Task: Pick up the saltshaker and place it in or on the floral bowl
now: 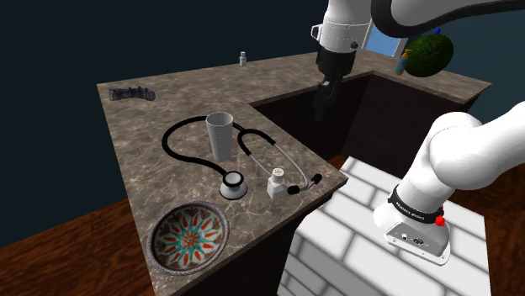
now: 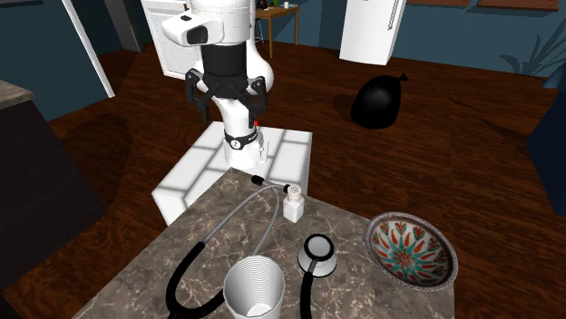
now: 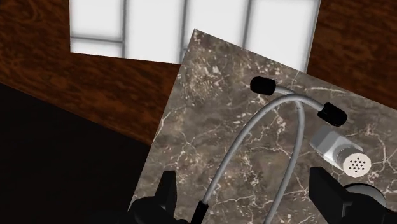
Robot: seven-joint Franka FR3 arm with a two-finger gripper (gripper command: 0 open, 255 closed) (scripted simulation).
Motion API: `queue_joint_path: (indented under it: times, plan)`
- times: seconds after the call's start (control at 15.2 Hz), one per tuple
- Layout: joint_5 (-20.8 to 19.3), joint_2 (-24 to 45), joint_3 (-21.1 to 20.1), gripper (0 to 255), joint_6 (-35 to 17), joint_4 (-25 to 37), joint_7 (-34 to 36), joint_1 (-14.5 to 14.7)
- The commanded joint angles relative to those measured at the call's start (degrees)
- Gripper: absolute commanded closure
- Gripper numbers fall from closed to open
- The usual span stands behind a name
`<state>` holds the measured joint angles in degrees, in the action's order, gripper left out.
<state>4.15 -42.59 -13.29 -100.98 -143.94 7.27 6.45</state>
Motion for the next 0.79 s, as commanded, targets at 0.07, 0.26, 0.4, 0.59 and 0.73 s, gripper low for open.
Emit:
queue_joint_path:
  times: [0.07, 0.26, 0.4, 0.59, 0.73]
  plan:
    - [1.7, 2.2, -3.6, 0, -4.6, -1.4, 3.6, 1.1]
    - [3.1, 5.4, -7.5, 0, -9.5, -2.1, 7.5, 1.9]
    - [3.7, 8.1, -10.2, 0, -12.8, -2.2, 10.2, 2.2]
    - [3.8, 12.8, -14.5, 0, -17.7, -1.6, 14.5, 2.2]
    - [3.2, 16.4, -17.4, 0, -21.0, -0.8, 17.7, 1.9]
